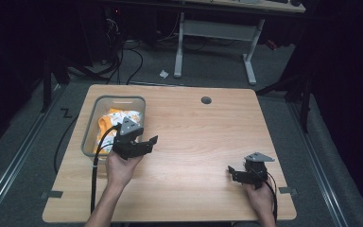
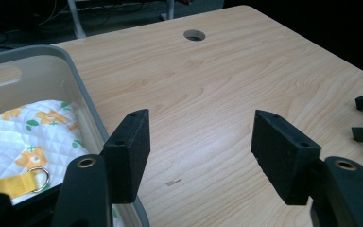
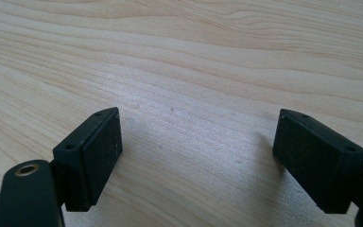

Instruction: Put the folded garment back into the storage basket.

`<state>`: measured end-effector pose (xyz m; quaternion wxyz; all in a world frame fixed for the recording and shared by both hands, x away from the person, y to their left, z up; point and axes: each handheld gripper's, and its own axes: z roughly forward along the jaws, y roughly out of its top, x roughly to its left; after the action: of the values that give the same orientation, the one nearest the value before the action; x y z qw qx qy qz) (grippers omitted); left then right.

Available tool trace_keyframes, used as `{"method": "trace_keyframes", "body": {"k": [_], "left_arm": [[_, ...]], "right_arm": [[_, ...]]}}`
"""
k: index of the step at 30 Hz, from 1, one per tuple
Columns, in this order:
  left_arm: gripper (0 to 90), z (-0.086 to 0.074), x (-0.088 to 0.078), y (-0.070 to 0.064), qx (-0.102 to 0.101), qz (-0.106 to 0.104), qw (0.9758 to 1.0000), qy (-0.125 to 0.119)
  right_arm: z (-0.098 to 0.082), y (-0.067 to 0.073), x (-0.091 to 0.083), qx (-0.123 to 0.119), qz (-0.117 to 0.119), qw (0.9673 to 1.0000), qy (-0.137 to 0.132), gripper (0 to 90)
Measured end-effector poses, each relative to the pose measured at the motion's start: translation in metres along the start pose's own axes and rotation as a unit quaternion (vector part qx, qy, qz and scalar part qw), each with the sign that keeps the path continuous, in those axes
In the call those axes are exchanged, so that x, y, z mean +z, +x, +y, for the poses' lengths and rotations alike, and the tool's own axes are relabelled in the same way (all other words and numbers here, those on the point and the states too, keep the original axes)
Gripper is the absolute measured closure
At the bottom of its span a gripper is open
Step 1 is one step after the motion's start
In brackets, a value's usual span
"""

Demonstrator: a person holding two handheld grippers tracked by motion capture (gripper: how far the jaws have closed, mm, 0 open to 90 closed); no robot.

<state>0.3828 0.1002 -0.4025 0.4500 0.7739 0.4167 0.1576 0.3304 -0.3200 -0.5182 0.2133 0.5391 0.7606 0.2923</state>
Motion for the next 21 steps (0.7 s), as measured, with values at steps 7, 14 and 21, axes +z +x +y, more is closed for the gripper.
{"method": "trace_keyframes", "body": {"k": [7, 14, 21], "left_arm": [[38.4, -0.002, 0.001, -0.005, 0.001, -0.007, 1.0000, -0.002], [38.3, -0.004, 0.005, -0.010, -0.001, -0.015, 0.9999, -0.004], [38.3, -0.009, 0.011, -0.015, -0.006, -0.025, 0.9997, 0.001]], "right_arm": [[0.000, 0.000, 0.000, 0.000, 0.000, 1.0000, 0.000, 16.4], [0.000, 0.000, 0.000, 0.000, 0.000, 1.0000, 0.000, 16.5], [0.000, 0.000, 0.000, 0.000, 0.000, 1.0000, 0.000, 16.5]]}}
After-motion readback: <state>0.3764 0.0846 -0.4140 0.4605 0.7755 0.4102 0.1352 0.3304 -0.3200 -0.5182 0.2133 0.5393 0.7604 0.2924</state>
